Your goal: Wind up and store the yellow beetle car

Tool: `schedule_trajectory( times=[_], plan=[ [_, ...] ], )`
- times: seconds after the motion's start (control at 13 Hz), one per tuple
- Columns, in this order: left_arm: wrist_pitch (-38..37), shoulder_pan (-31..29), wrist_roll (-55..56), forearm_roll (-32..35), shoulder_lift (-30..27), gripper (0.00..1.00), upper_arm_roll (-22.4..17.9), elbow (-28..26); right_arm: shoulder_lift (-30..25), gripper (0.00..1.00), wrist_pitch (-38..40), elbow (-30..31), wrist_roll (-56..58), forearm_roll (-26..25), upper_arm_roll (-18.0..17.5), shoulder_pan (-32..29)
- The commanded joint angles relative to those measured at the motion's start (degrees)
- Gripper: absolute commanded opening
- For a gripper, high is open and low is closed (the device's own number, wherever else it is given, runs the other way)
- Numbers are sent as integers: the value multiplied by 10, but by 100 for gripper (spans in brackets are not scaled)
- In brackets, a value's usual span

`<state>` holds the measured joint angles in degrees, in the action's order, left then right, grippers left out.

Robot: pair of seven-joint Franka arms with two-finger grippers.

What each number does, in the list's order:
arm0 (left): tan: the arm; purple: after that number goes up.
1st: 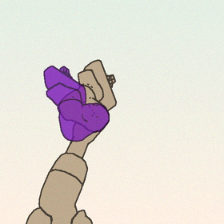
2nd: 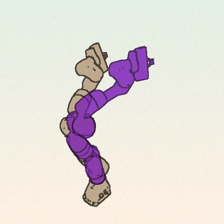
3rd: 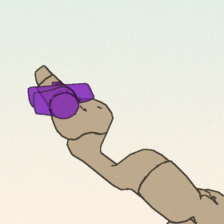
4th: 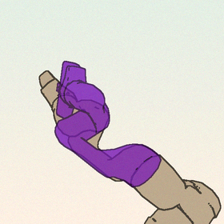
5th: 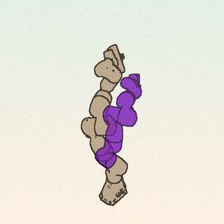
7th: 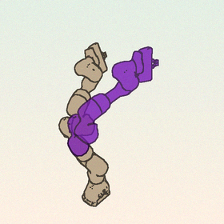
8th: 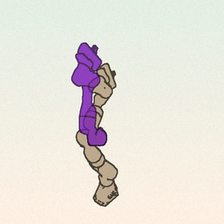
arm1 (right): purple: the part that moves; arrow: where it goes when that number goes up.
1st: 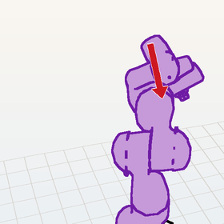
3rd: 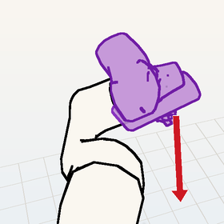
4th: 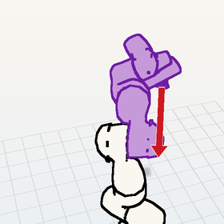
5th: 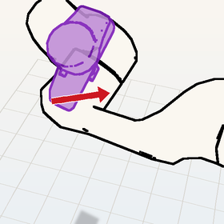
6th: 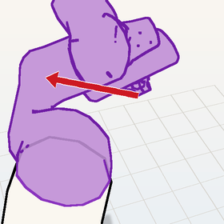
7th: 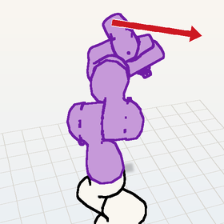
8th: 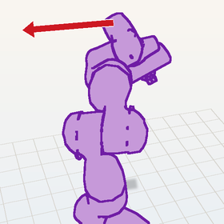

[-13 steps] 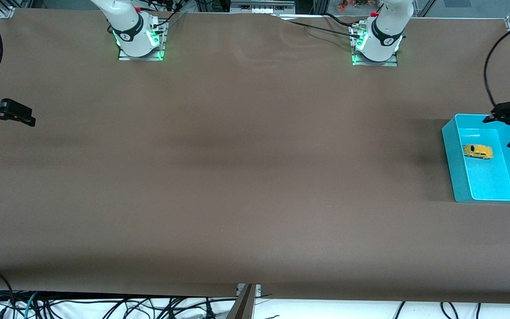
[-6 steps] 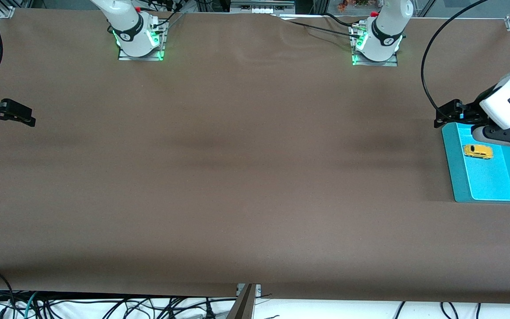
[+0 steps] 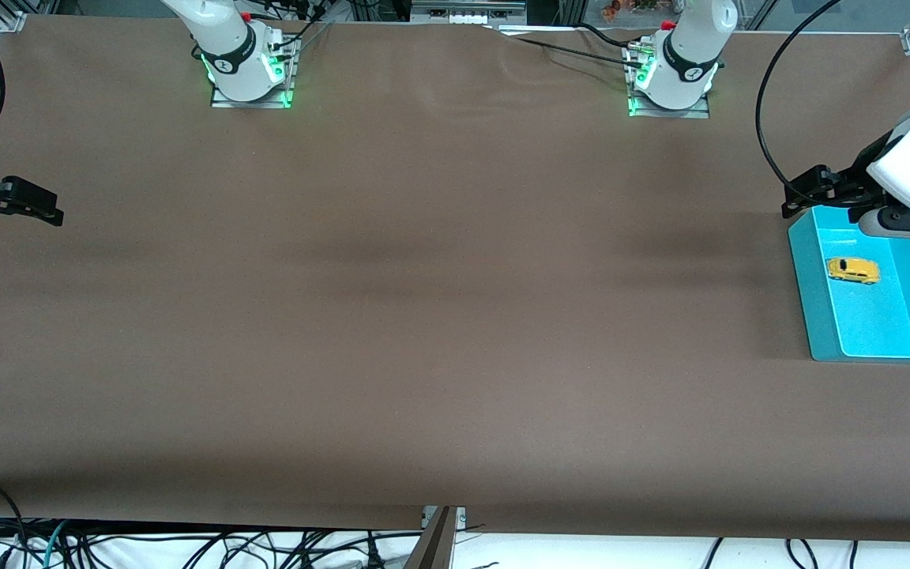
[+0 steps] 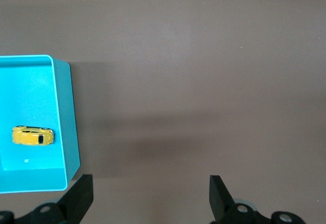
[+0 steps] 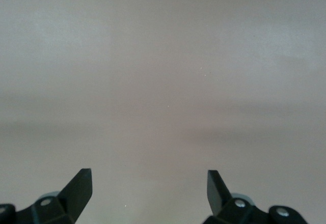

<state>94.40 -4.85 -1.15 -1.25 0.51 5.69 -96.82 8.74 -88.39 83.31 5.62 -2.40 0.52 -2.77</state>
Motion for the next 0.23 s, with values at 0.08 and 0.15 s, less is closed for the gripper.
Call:
schedule_trajectory(
  times=[0.08, 0.15],
  plan=[
    [10, 10, 9, 1, -13, 100, -9, -14, -1, 100, 0, -1, -6, 2, -1, 0],
    [10, 10, 7, 1, -13, 100, -9, -14, -1, 100, 1, -1, -6, 2, -1, 0]
  ],
)
